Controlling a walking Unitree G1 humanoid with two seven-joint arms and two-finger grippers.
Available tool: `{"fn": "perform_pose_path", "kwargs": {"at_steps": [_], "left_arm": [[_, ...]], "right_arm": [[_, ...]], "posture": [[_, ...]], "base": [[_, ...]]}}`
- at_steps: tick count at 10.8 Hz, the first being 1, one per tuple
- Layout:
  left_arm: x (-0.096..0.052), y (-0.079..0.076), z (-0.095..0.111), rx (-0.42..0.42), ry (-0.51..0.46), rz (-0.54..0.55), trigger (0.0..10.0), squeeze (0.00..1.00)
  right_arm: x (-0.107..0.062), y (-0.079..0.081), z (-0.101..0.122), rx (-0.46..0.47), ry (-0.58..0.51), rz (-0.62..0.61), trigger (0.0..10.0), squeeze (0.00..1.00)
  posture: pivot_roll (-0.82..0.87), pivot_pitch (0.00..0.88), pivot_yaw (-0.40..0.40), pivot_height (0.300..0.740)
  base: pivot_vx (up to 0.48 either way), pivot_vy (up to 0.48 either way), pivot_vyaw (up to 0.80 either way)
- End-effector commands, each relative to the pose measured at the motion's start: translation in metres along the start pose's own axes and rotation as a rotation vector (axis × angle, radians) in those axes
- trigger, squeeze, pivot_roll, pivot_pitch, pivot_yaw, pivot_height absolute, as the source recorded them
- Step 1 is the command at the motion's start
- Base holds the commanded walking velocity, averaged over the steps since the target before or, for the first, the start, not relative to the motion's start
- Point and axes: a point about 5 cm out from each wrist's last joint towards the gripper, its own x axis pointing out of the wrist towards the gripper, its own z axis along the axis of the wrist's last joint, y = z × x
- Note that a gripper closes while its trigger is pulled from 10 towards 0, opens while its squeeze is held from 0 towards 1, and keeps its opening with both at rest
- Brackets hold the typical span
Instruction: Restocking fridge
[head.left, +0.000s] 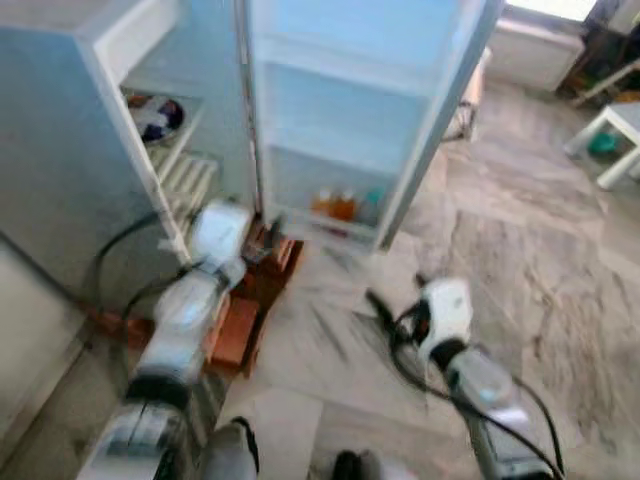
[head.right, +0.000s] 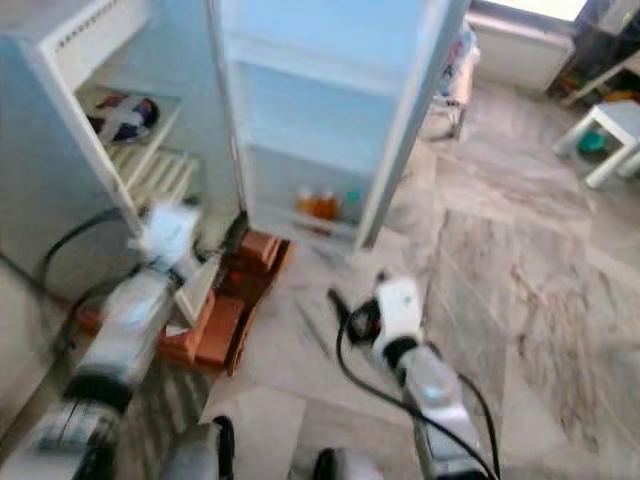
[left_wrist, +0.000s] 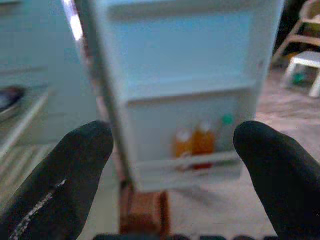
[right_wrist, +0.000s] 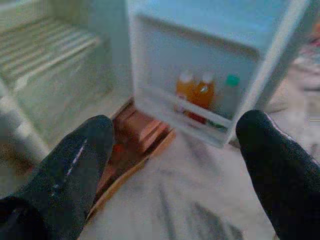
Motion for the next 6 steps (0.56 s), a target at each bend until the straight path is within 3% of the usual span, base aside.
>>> {"fn": "perform_pose_path", "kwargs": {"at_steps": [1, 2, 4, 6], "left_arm": [[-0.007, 0.006, 0.006, 0.012, -0.018, 0.033, 10.0, 0.00], [-0.016, 0.008, 0.004, 0.003, -0.012, 0.052, 10.0, 0.00], [-0.030, 0.006, -0.004, 0.004, 0.022, 0.087, 10.0, 0.00], [-0.030, -0.005, 0.000, -0.017, 0.023, 0.093, 10.0, 0.00]], "right_arm": [[0.001, -0.010, 0.010, 0.003, -0.047, -0.068, 10.0, 0.00], [0.004, -0.012, 0.015, 0.005, -0.074, -0.085, 10.0, 0.00], [0.011, -0.009, 0.022, -0.005, -0.103, -0.081, 10.0, 0.00], [0.012, -0.007, 0.022, 0.008, -0.115, -0.107, 10.0, 0.00]], "posture": [[0.13, 0.127, -0.075, 0.740], [0.13, 0.129, -0.079, 0.740], [0.13, 0.119, -0.089, 0.740], [0.12, 0.105, -0.086, 0.740]], "base": [[0.000, -0.255, 0.00], [0.000, -0.330, 0.00], [0.000, -0.354, -0.80], [0.120, -0.411, -0.60]]}}
